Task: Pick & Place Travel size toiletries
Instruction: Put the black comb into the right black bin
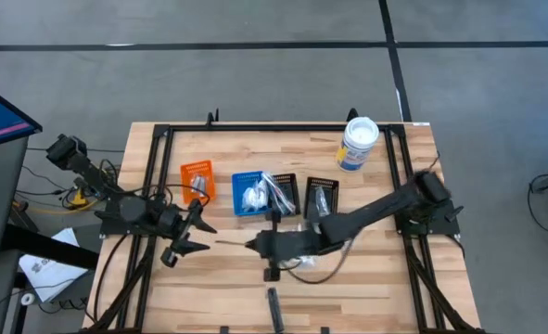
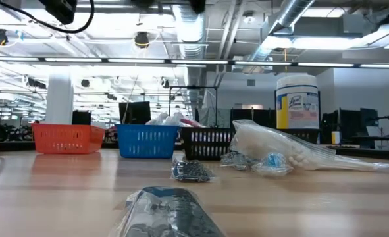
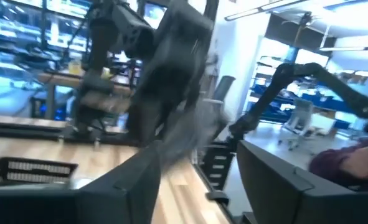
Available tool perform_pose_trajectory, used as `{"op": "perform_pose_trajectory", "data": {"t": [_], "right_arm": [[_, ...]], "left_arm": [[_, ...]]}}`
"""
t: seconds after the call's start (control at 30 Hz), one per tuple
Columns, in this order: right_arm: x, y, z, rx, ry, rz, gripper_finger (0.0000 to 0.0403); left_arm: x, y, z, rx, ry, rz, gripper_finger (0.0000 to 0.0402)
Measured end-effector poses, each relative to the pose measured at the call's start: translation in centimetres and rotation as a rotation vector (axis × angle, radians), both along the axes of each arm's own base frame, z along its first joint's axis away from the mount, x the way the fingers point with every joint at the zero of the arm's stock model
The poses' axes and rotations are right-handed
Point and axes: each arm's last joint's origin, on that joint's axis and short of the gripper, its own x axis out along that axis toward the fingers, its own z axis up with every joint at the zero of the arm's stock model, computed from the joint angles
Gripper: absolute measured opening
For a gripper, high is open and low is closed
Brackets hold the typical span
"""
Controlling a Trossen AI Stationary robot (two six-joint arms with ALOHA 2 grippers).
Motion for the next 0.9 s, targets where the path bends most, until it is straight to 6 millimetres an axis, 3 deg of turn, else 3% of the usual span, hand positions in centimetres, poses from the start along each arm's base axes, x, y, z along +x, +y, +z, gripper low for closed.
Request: {"op": "perform_pose_trajectory", "data": {"t": [0.13,0.23,0.37,0.53,0.7,0.9], "right_arm": [[-2.8,0.0,2.5,0.107,-0.335,0.042,0.0001],[-5.0,-1.1,2.4,0.193,-0.507,0.059,0.0001],[-6.7,-3.0,1.3,0.292,-0.668,0.039,0.0001],[-6.3,-5.7,1.8,0.417,-0.756,0.106,0.0000],[-5.0,-7.7,4.3,0.396,-0.791,0.296,0.0000],[-4.2,-6.9,4.5,0.208,-0.650,0.406,0.0000]], "left_arm": [[0.4,0.2,-0.4,0.034,0.017,0.076,0.0221],[1.0,0.5,-0.4,0.030,-0.001,0.161,0.0225],[1.7,1.3,1.0,0.015,-0.162,0.231,0.0223],[2.9,2.2,4.1,0.008,-0.367,0.222,0.0215],[3.7,1.3,3.7,-0.037,-0.338,-0.023,0.0205],[3.6,1.2,3.7,-0.121,-0.313,-0.102,0.0193]]}}
